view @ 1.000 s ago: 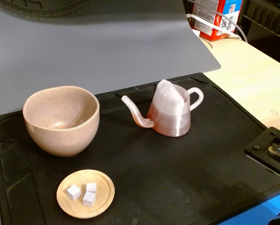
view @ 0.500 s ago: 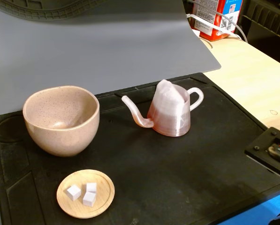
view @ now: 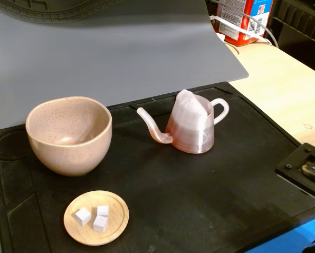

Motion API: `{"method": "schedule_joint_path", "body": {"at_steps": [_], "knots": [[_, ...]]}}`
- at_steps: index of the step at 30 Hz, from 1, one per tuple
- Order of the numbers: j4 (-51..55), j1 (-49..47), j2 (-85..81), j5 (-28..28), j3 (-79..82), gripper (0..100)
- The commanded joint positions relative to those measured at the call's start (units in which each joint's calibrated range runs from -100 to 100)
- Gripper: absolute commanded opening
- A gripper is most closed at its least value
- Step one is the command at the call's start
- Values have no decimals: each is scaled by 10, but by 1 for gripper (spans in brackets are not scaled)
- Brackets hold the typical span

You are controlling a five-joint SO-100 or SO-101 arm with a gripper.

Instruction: Pick up a kettle and pour liquid into a cup.

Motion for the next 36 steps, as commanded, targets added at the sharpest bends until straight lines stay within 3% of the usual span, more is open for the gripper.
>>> {"method": "schedule_joint_path", "body": {"at_steps": [1, 36], "knots": [[0, 2, -2, 3, 1, 1], [-6, 4, -3, -2, 1, 1]]}}
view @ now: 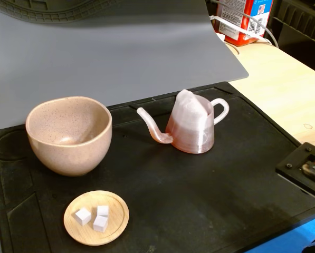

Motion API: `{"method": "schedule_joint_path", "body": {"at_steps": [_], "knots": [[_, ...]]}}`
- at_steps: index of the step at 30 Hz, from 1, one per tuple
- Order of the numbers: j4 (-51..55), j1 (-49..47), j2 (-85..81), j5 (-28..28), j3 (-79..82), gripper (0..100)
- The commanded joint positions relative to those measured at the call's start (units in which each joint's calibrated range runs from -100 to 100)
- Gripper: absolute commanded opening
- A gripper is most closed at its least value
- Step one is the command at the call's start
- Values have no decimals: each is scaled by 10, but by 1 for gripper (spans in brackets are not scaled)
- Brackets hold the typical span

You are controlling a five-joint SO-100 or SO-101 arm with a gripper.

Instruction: Pick up a kettle and pour liquid into a cup.

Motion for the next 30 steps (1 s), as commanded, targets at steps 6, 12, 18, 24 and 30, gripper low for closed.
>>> {"method": "schedule_joint_path", "body": {"at_steps": [6, 12, 18, 24, 30], "knots": [[-93, 3, -2, 3, 1, 1], [-94, 3, -2, 4, 1, 1], [-93, 3, -2, 4, 1, 1], [-93, 3, -2, 4, 1, 1], [-97, 3, -2, 4, 1, 1]]}}
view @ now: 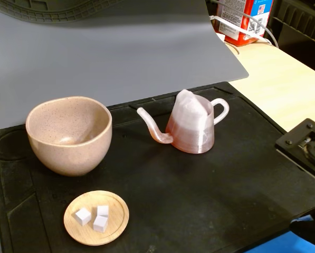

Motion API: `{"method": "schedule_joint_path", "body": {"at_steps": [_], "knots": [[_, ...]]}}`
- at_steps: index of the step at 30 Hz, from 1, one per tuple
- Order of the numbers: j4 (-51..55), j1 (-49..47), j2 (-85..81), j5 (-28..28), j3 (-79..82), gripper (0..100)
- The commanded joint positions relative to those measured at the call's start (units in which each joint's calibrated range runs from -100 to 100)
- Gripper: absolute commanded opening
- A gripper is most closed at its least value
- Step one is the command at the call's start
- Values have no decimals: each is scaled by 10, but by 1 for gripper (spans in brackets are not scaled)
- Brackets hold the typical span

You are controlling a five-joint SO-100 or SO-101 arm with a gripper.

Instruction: Pick up a kettle and pour liquid into a cup.

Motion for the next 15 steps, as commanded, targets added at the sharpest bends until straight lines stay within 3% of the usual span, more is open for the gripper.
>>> {"method": "schedule_joint_path", "body": {"at_steps": [1, 4, 15], "knots": [[-9, 3, -2, 3, 1, 1], [-15, 3, -2, -2, 1, 1], [-213, 3, -2, -2, 1, 1]]}}
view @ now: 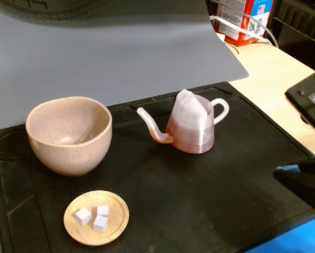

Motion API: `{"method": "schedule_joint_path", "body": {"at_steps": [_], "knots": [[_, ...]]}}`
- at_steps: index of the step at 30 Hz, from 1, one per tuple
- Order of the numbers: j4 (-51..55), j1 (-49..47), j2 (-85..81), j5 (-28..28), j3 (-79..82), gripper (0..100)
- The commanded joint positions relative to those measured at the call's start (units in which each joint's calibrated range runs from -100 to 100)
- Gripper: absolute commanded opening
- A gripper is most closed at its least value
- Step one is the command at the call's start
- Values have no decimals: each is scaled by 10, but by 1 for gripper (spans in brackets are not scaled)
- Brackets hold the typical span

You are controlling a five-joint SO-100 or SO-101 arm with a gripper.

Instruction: Pick up a kettle and pour liquid into a cup.

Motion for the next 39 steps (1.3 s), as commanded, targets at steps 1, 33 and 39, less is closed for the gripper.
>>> {"method": "schedule_joint_path", "body": {"at_steps": [1, 33, 39], "knots": [[-40, 4, -2, -1, 1, 1], [-465, 5, 274, 45, 1, 1], [-476, 50, 287, 45, 0, 1]]}}
